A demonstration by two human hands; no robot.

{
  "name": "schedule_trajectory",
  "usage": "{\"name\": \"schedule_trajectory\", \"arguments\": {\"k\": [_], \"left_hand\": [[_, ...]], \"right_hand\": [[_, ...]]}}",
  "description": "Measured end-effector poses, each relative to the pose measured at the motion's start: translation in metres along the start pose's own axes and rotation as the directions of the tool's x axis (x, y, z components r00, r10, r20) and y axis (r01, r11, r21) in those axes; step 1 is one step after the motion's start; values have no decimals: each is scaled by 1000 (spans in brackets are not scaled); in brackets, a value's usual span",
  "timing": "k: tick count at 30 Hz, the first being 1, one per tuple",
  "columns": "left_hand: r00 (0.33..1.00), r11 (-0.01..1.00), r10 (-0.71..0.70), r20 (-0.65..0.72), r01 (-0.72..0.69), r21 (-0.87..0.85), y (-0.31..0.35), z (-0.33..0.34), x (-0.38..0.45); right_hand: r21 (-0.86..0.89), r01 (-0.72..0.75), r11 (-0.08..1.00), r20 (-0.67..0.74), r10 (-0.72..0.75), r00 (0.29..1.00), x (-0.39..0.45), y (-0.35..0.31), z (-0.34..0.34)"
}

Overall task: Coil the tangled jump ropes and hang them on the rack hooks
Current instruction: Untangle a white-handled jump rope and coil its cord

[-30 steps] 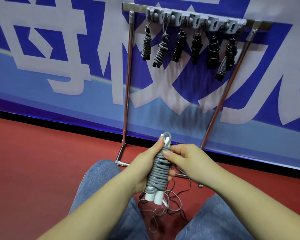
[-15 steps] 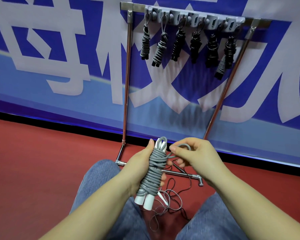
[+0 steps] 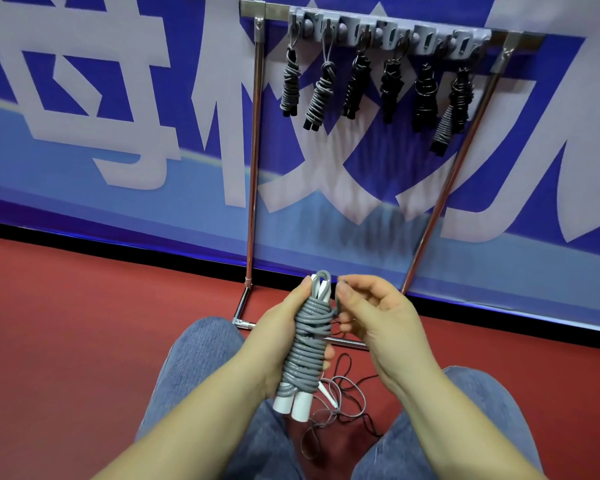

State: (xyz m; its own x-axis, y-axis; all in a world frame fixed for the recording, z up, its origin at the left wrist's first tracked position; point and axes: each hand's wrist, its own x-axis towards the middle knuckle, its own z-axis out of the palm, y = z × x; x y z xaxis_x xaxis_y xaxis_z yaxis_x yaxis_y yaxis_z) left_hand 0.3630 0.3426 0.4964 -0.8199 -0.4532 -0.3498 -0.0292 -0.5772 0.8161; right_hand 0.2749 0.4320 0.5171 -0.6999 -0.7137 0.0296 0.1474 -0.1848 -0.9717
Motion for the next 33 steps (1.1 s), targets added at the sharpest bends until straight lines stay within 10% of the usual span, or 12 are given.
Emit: {"name": "schedule_trajectory", "arguments": {"k": [13,33], "left_hand": [[999,1000,-8,47,7,3,0,7,-5],[998,995,34,50,-38,96,3,-4,-6]], "right_hand": [[-153,166,974,-202,-195,960,1,3,-5],[-543,420,727,135,-418,898,-9,13,-2]]}}
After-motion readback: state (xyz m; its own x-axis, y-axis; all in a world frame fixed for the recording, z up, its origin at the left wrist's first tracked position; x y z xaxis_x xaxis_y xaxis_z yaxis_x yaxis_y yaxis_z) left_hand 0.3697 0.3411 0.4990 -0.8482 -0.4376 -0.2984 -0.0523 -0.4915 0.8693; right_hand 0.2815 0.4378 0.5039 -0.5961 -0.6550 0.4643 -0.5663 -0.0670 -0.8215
